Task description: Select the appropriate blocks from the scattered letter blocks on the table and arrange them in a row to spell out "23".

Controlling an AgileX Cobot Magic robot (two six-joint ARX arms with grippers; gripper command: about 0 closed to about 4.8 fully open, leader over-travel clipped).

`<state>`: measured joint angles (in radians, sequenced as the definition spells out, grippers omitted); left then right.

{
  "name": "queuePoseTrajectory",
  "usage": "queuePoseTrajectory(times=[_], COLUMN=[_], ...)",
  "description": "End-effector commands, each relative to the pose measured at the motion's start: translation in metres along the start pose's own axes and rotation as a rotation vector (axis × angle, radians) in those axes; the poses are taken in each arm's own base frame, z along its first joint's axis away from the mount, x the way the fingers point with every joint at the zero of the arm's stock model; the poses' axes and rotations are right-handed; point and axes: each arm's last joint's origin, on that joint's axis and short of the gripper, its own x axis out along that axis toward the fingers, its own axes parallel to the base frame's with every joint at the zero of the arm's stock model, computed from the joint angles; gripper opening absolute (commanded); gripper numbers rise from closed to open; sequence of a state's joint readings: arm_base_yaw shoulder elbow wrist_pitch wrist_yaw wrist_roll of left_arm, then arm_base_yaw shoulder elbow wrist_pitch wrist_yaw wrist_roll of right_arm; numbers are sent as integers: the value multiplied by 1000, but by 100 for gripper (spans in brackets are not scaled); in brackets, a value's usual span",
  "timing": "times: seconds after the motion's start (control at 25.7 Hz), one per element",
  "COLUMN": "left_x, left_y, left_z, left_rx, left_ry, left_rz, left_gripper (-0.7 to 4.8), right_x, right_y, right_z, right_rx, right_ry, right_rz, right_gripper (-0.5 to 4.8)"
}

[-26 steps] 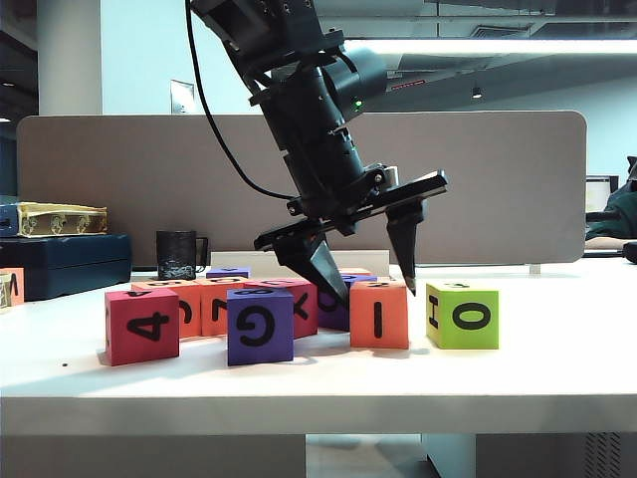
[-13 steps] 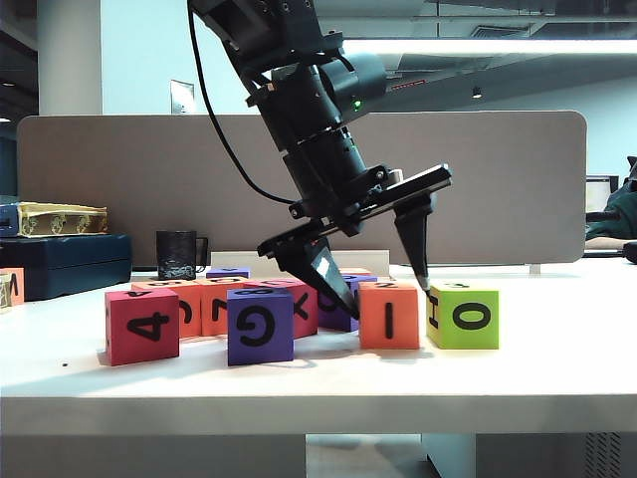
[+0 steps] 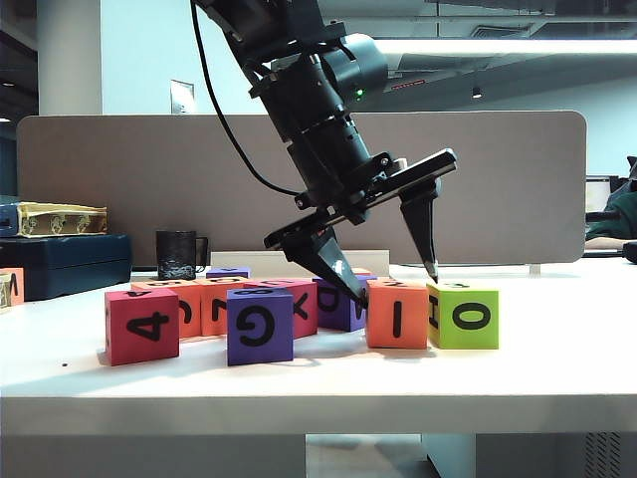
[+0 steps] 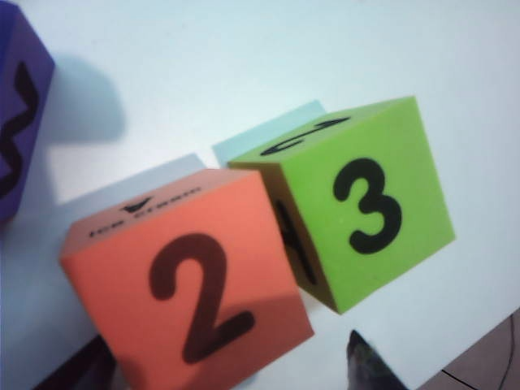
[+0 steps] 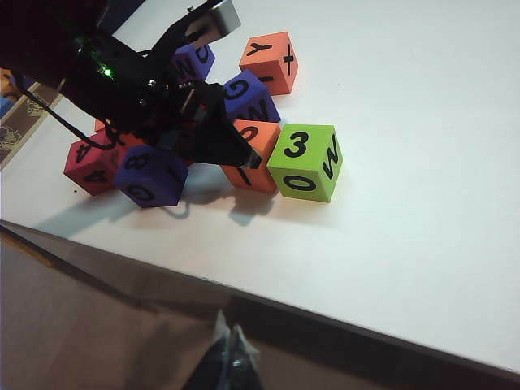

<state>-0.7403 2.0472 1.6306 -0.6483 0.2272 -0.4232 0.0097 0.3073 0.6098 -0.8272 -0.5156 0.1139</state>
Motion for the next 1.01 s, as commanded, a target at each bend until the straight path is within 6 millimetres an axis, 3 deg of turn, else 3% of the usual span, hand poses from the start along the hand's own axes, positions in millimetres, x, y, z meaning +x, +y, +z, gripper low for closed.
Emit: queuePoseTrajectory(times=[0.04,0.7,1.01], left_x=[-3,-3,-37], left_y=[-3,-6,2], left_z=[1,3,4], left_rx=[6,11,76], left_ry=[-1,-12,-15], left_rz=[-37,-80,-38], left_gripper=[355,355,355], right_x=[-1,-1,-1], right_y=[1,1,1], right_z=[2,2,1], right_rx=[-7,-7,0], right_ry=[-16,-15,-3], right_rz=[0,0,1], right_gripper=[-1,-1,-1])
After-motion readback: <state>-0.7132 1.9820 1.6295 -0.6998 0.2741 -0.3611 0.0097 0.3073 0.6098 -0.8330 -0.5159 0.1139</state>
